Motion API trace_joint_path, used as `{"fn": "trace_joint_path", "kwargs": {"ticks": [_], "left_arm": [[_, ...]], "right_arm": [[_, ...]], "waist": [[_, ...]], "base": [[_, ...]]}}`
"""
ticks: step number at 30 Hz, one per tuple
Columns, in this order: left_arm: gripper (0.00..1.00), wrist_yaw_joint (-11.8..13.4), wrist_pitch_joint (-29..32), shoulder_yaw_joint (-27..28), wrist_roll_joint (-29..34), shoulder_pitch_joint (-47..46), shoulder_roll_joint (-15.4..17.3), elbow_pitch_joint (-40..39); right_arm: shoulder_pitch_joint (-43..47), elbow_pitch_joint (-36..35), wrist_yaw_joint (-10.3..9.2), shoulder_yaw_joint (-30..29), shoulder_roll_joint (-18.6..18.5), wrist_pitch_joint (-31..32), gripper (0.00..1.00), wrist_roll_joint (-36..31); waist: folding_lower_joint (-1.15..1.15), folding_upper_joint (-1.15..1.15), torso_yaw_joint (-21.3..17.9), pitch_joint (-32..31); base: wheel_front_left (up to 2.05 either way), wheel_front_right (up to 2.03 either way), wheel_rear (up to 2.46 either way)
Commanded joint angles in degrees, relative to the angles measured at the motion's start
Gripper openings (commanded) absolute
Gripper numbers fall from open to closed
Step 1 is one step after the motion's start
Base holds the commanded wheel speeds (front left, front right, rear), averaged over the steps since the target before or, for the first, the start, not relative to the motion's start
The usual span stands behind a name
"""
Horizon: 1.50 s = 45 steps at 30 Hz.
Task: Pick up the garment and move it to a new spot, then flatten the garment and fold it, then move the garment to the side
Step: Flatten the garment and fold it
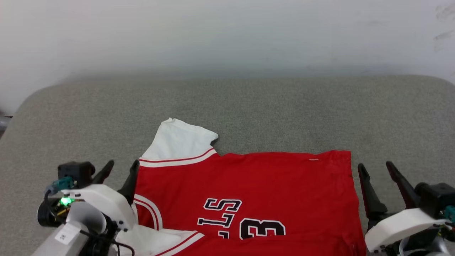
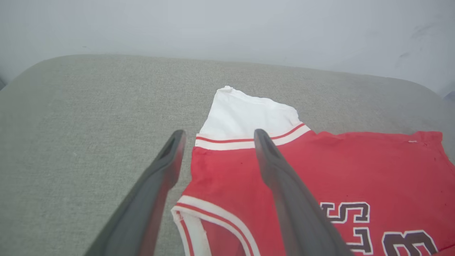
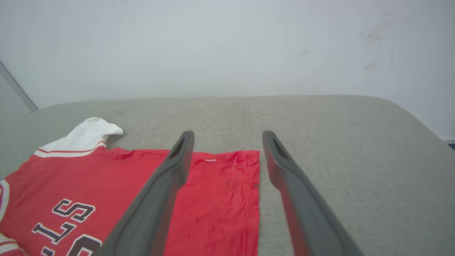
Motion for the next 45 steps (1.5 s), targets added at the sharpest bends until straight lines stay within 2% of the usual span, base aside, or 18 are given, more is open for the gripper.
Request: {"fn": "trace_joint_path", "kwargs": {"ticks": [1, 6, 9, 17, 18, 22, 28, 34, 35, 36, 37, 40, 45], "left_arm": [[1.0, -0.31, -0.44, 0.5, 0.42, -2.57, -0.19, 0.64], [1.0, -3.05, 0.34, 1.23, 0.57, -10.67, -0.45, 4.41], [1.0, -5.63, 2.8, 1.42, -0.39, -15.6, 0.03, 7.22], [1.0, -14.09, 17.57, 0.29, -4.51, -27.82, 3.94, 15.91], [1.0, -14.09, 17.57, 0.29, -4.51, -27.82, 3.94, 15.91], [1.0, -16.12, 26.22, -0.47, -6.3, -32.78, 6.54, 19.43], [1.0, -17.13, 37.4, -2.52, -7.96, -37.18, 8.87, 22.53], [1.0, -17.62, 50.08, -6.53, -11.1, -34.69, 8.45, 25.18], [0.57, -17.31, 52.2, -7.08, -11.8, -33.82, 8.07, 25.73], [0.35, -17.06, 53.95, -7.81, -11.96, -33.1, 7.8, 26.02], [0.0, -16.86, 55.15, -8.36, -12.23, -32.6, 7.55, 25.99], [0.0, -16.4, 55.77, -8.5, -12.85, -31.95, 6.66, 25.35], [0.0, -16.12, 52.42, -7.27, -12.35, -33.24, 6.11, 24.76]], "right_arm": [[-1.66, -1.44, -0.03, 0.05, 0.43, 0.16, 1.0, -0.76], [-5.37, -4.99, -0.03, 0.99, 1.06, 0.19, 1.0, -0.6], [-7.12, -6.01, -0.03, 1.36, 1.23, -0.43, 1.0, -0.43], [-10.33, -5.97, -0.03, 3.05, 1.31, -2.43, 1.0, 1.73], [-10.33, -5.97, -0.03, 3.05, 1.31, -2.43, 1.0, 1.73], [-10.84, -5.34, -0.03, 3.74, 1.31, -3.51, 1.0, 3.14], [-11.38, -4.01, -0.03, 4.43, 1.31, -5.37, 1.0, 4.91], [-11.91, -2.33, -0.03, 5.04, 1.3, -6.69, 1.0, 6.43], [-11.96, -1.97, -0.03, 4.98, 1.3, -6.8, 1.0, 6.65], [-11.95, -1.65, -0.03, 4.97, 1.3, -6.93, 1.0, 6.78], [-11.96, -1.41, -0.03, 4.87, 1.3, -7.0, 1.0, 6.96], [-12.42, -0.91, -0.03, 4.74, 1.31, -6.71, 1.0, 7.68], [-13.26, 0.62, -0.03, 4.4, 1.31, -5.09, 1.0, 9.91]], "waist": [[0.0, 0.0, -1.61, 4.21], [0.0, 0.0, -4.04, 10.55], [0.0, 0.0, -5.34, 13.41], [0.0, 0.0, -9.22, 18.44], [0.0, 0.0, -9.22, 18.44], [0.0, 0.0, -11.08, 20.55], [0.0, 0.0, -13.04, 23.38], [0.0, 0.0, -14.31, 24.61], [0.0, 0.0, -14.43, 24.76], [0.0, 0.0, -14.53, 24.81], [0.0, 0.0, -14.63, 24.93], [0.0, 0.0, -14.7, 25.21], [0.0, 0.0, -14.15, 24.94]], "base": [[0.0, 0.0, 0.0], [0.0, 0.0, 0.0], [0.0, 0.0, 0.0], [0.0, 0.0, 0.0], [0.0, 0.0, 0.0], [0.0, 0.0, 0.0], [0.0, 0.0, 0.0], [0.0, 0.0, 0.0], [0.0, 0.0, 0.0], [0.0, 0.0, 0.0], [0.0, 0.0, 0.0], [0.0, 0.0, 0.0], [0.0, 0.0, 0.0]]}}
